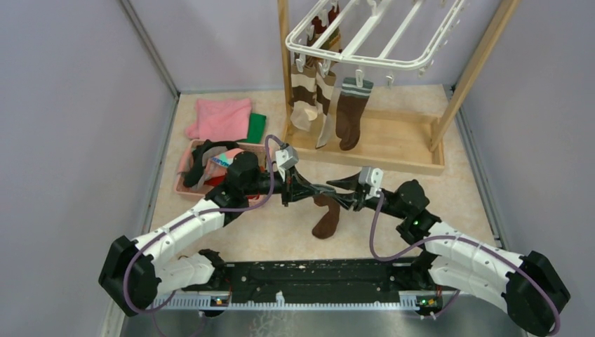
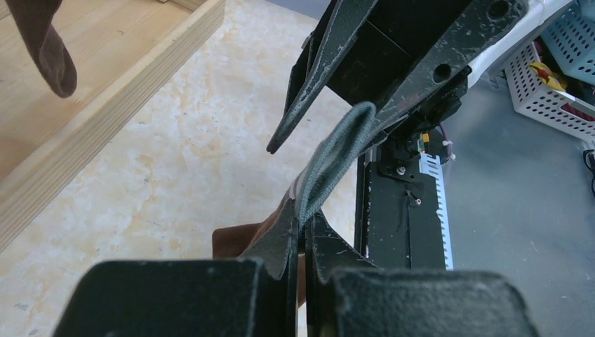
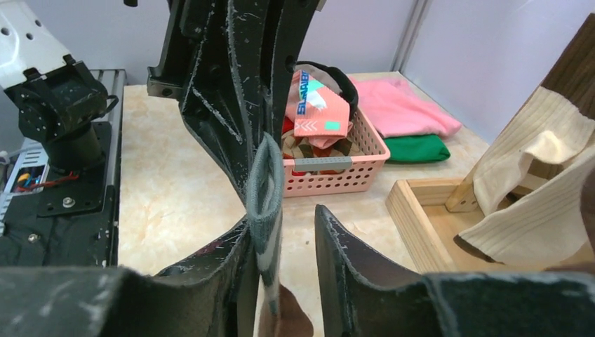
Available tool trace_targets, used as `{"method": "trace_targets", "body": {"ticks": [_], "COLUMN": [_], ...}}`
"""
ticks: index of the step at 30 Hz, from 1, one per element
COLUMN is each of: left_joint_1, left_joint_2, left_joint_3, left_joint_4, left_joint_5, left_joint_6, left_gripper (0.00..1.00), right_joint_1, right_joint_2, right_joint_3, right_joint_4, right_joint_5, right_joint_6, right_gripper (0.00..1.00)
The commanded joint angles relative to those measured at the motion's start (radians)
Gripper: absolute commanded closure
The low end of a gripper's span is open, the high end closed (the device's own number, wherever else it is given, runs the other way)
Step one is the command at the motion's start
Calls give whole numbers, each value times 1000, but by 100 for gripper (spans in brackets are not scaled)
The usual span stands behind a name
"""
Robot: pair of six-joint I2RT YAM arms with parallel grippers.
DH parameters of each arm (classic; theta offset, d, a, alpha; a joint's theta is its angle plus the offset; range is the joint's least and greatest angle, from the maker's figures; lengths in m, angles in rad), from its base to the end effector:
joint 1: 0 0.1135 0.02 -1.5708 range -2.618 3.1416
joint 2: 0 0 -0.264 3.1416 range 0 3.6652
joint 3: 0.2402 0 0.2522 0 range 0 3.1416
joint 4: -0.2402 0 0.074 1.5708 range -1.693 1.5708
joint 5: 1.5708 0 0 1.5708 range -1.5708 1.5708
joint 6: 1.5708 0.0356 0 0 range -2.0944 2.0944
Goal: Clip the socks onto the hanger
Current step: Pick up the sock from the bin.
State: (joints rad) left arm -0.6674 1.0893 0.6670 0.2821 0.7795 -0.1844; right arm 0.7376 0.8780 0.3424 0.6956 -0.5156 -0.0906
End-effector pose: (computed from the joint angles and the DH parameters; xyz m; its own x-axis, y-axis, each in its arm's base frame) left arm 0.1762 -0.1708 0.2879 -0.2888 0.0616 -0.9554 0.9501 0.1415 -0.2781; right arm 0.1335 0.1450 0.2599 0.2029 0.0781 -0.9761 -0.9308 0.3249 -0.1675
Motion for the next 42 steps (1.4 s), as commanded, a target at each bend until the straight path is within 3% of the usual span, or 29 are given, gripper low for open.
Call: {"method": "trace_targets", "body": {"ticks": [1, 7, 9, 13, 15, 17, 19, 22, 27, 36, 42], "left_joint_1": [3, 2, 3, 3, 3, 3, 3, 1, -2, -11, -17], "left_joint_2": [0, -1, -1, -25, -66, -133, -210, -304, -312, -106, -76], "left_joint_3": [28, 19, 15, -21, -68, -147, -266, -408, -427, -391, -379], "left_joint_4": [31, 47, 58, 115, 172, 283, 430, 687, 760, 1014, 1019], "left_joint_5": [35, 44, 52, 89, 107, 90, 48, -12, -57, -10, -10], "left_joint_6": [7, 19, 18, 45, 77, 97, 111, 129, 96, -72, -76], "left_gripper": [100, 100, 99, 64, 39, 16, 2, 1, 3, 39, 44], "right_joint_1": [12, 11, 13, 11, 12, 12, 12, 12, 12, 12, 12], "right_joint_2": [-28, -64, -70, -92, -111, -127, -133, -127, -101, -51, -70], "right_joint_3": [32, 5, 0, -11, -17, -21, -23, -23, -28, -18, -21], "right_joint_4": [48, 61, 67, 65, 58, 50, 48, 55, 107, 162, 139], "right_joint_5": [50, 60, 49, 39, 32, 20, -2, -26, -59, -106, -98], "right_joint_6": [9, 34, 42, 33, 19, 9, 1, 2, 22, 62, 47], "right_gripper": [71, 99, 100, 100, 100, 100, 100, 100, 100, 100, 100]}}
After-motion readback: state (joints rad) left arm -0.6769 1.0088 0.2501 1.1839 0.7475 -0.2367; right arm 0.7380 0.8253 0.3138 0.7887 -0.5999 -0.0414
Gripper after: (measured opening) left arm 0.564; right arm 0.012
